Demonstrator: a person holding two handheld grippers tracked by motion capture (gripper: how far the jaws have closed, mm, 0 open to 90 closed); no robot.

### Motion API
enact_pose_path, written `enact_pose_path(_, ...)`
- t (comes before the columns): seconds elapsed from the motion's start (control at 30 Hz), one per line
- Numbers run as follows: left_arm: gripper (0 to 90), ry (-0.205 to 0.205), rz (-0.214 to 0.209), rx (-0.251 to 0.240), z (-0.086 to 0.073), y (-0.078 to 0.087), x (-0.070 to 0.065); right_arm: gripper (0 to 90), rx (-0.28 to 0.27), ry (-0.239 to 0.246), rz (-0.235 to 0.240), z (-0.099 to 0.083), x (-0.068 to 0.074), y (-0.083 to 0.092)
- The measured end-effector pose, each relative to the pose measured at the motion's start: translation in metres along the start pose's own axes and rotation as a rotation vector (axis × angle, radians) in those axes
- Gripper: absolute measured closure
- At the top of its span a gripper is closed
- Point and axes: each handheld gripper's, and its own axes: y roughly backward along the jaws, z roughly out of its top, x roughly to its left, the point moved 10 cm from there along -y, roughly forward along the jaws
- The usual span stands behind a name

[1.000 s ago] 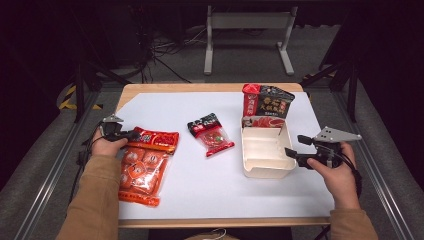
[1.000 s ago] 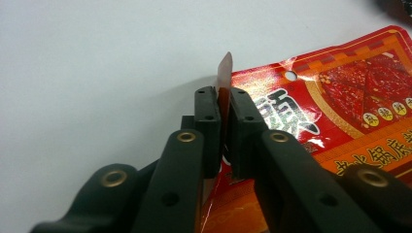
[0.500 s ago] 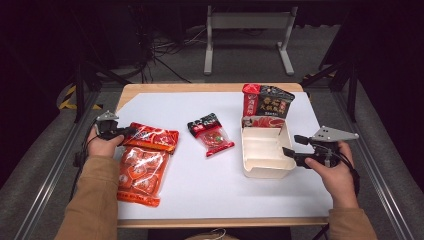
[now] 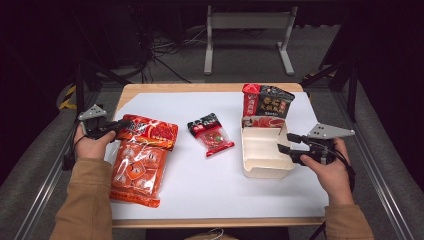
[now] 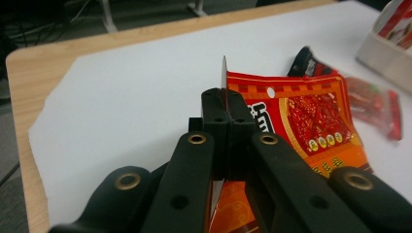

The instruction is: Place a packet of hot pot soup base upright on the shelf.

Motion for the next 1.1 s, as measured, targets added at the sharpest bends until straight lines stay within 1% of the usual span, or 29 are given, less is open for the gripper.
enact_pose_path(0.03, 90.0, 0.003, -0.013, -0.016, 0.003, 0.003, -0.002, 48.3, -0.001, 0.006, 0.006, 0.002, 0.002, -0.001)
enact_pose_path(0.1, 90.0, 0.008, -0.019, -0.035, 0.006, 0.009, -0.005, 50.9, -0.004, 0.008, 0.017, 0.007, 0.006, -0.001)
enact_pose_path(0.2, 90.0, 0.007, -0.017, -0.054, 0.009, 0.018, -0.009, 55.2, -0.012, 0.014, 0.058, 0.018, 0.015, -0.002)
enact_pose_path(0.23, 90.0, 0.008, -0.023, -0.069, 0.012, 0.023, -0.011, 56.5, -0.011, 0.014, 0.068, 0.021, 0.018, -0.003)
enact_pose_path(0.27, 90.0, 0.008, -0.023, -0.069, 0.012, 0.023, -0.011, 57.9, -0.003, 0.025, 0.083, 0.025, 0.022, -0.005)
enact_pose_path(0.3, 90.0, 0.008, -0.032, -0.082, 0.016, 0.029, -0.015, 59.4, 0.002, 0.029, 0.095, 0.028, 0.025, -0.006)
enact_pose_path(0.37, 90.0, -0.003, -0.038, -0.093, 0.020, 0.035, -0.019, 60.7, 0.012, 0.044, 0.118, 0.034, 0.032, -0.009)
enact_pose_path(0.47, 90.0, -0.024, -0.052, -0.116, 0.026, 0.043, -0.027, 61.0, 0.013, 0.075, 0.134, 0.045, 0.042, -0.013)
enact_pose_path(0.53, 90.0, -0.041, -0.063, -0.127, 0.030, 0.048, -0.033, 60.9, -0.001, 0.087, 0.140, 0.053, 0.048, -0.016)
enact_pose_path(0.57, 90.0, -0.041, -0.063, -0.127, 0.030, 0.048, -0.033, 61.1, 0.005, 0.088, 0.143, 0.055, 0.051, -0.017)
enact_pose_path(0.6, 90.0, -0.048, -0.077, -0.140, 0.033, 0.053, -0.039, 61.7, 0.001, 0.096, 0.149, 0.058, 0.054, -0.018)
enact_pose_path(0.63, 90.0, -0.052, -0.083, -0.146, 0.035, 0.055, -0.041, 62.3, -0.004, 0.104, 0.153, 0.060, 0.057, -0.020)
enact_pose_path(0.67, 90.0, -0.052, -0.083, -0.146, 0.035, 0.055, -0.041, 62.3, -0.004, 0.104, 0.153, 0.060, 0.057, -0.020)
enact_pose_path(0.8, 90.0, -0.079, -0.098, -0.163, 0.040, 0.065, -0.053, 63.8, -0.012, 0.116, 0.169, 0.069, 0.068, -0.025)
enact_pose_path(0.9, 90.0, -0.097, -0.112, -0.174, 0.045, 0.071, -0.061, 63.7, -0.023, 0.114, 0.181, 0.074, 0.074, -0.027)
enact_pose_path(0.93, 90.0, -0.105, -0.121, -0.176, 0.046, 0.073, -0.064, 63.8, -0.026, 0.112, 0.184, 0.076, 0.076, -0.028)
enact_pose_path(1.0, 90.0, -0.107, -0.149, -0.186, 0.048, 0.078, -0.071, 65.5, -0.039, 0.113, 0.196, 0.079, 0.079, -0.028)
enact_pose_path(1.1, 90.0, -0.115, -0.167, -0.193, 0.050, 0.083, -0.076, 66.7, -0.067, 0.124, 0.205, 0.085, 0.084, -0.027)
